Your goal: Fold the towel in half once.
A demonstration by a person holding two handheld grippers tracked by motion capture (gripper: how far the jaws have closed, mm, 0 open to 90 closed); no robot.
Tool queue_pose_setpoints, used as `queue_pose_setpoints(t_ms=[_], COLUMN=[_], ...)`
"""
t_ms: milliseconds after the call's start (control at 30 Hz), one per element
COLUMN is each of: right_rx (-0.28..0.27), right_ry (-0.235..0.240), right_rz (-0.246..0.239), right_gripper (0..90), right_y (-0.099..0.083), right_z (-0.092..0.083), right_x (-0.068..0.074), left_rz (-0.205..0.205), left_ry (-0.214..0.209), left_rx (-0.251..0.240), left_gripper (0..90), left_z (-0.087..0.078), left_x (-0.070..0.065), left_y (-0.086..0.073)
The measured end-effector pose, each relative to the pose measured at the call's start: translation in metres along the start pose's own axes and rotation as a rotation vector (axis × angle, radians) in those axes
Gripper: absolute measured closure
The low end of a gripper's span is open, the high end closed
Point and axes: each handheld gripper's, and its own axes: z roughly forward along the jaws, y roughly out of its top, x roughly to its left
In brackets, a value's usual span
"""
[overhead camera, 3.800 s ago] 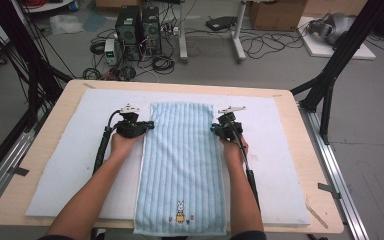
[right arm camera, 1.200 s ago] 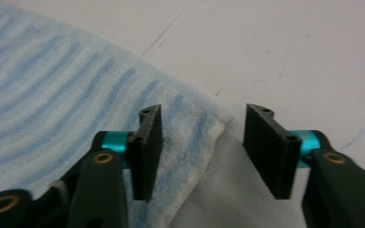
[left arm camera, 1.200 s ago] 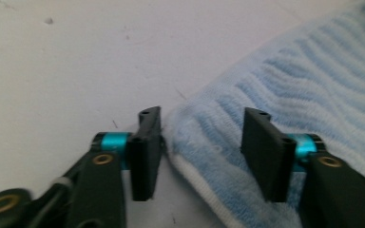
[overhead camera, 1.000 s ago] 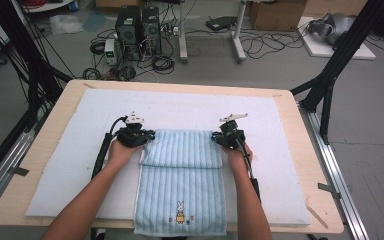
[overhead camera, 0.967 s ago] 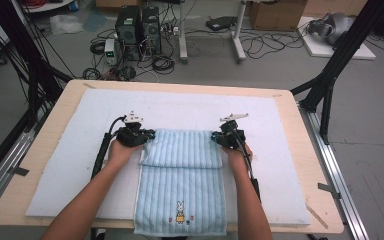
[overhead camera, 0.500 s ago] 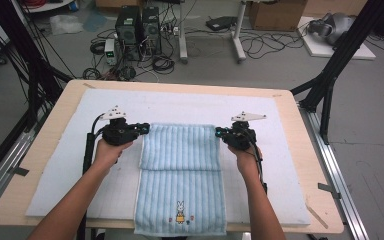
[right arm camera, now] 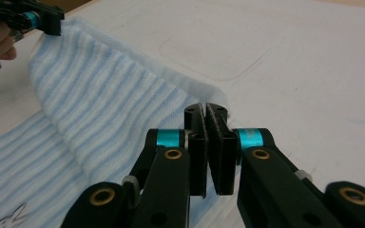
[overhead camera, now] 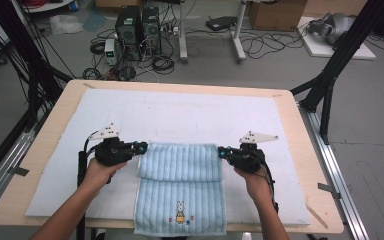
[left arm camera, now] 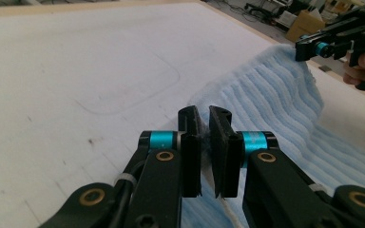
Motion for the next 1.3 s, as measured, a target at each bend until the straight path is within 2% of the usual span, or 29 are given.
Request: queue_pose_setpoints(t_ms=[167, 300, 400, 500, 600, 633, 700, 800, 867, 967, 1033, 1067, 1100, 1133, 1233, 1300], right_rx=[0.022, 0.061, 0.088, 0.12, 0.144, 0.135, 0.093, 0.049, 0.049, 0.106, 0.146, 0.15, 0.15, 0.15, 0.136, 0.118], right_ry=[0.027, 0.035, 0.043, 0.047, 0.038, 0.034, 0.016, -0.024, -0.045, -0.085, -0.096, -0.077, -0.073, -0.072, -0.077, -0.082], right_rz=[0.021, 0.037, 0.05, 0.041, 0.027, 0.026, 0.058, 0.115, 0.128, 0.105, 0.094, 0.096, 0.092, 0.074, 0.071, 0.085], right_gripper=[87.2, 87.2, 87.2, 87.2, 86.0, 79.4, 68.2, 64.4, 64.7, 67.0, 73.5, 79.1, 83.8, 85.0, 86.0, 86.1], right_y=[-0.026, -0.044, -0.051, -0.056, -0.059, -0.058, -0.054, -0.044, -0.039, -0.035, -0.035, -0.035, -0.035, -0.035, -0.033, -0.033], right_z=[-0.008, -0.01, -0.01, -0.012, -0.013, -0.014, -0.015, -0.009, 0.001, 0.019, 0.028, 0.03, 0.03, 0.03, 0.03, 0.031], right_x=[0.01, 0.012, 0.014, 0.018, 0.02, 0.02, 0.016, 0.003, -0.004, -0.007, -0.008, -0.008, -0.008, -0.008, -0.008, -0.011], left_rz=[-0.002, -0.007, -0.001, 0.011, 0.013, 0.009, -0.005, -0.08, -0.119, -0.134, -0.114, -0.076, -0.031, -0.008, 0.009, -0.012], left_ry=[-0.025, -0.031, -0.046, -0.06, -0.079, -0.064, -0.001, 0.072, 0.091, 0.126, 0.131, 0.147, 0.165, 0.174, 0.177, 0.178], left_rx=[0.039, 0.082, 0.123, 0.171, 0.195, 0.191, 0.152, 0.083, 0.088, 0.125, 0.156, 0.177, 0.188, 0.186, 0.149, 0.121], left_gripper=[82.6, 82.4, 82.2, 81.6, 77.2, 71.7, 56.5, 54.2, 54.1, 53.7, 56.4, 64.9, 78.2, 84.8, 87.0, 87.1], left_z=[-0.004, -0.004, -0.002, -0.003, -0.005, -0.006, -0.007, -0.005, 0.003, 0.017, 0.024, 0.026, 0.027, 0.028, 0.028, 0.028], left_x=[-0.01, -0.013, -0.017, -0.02, -0.019, -0.018, -0.012, 0.003, 0.012, 0.017, 0.016, 0.015, 0.013, 0.011, 0.01, 0.013], left_y=[-0.018, -0.029, -0.036, -0.042, -0.042, -0.04, -0.033, -0.024, -0.021, -0.024, -0.027, -0.028, -0.029, -0.03, -0.028, -0.025])
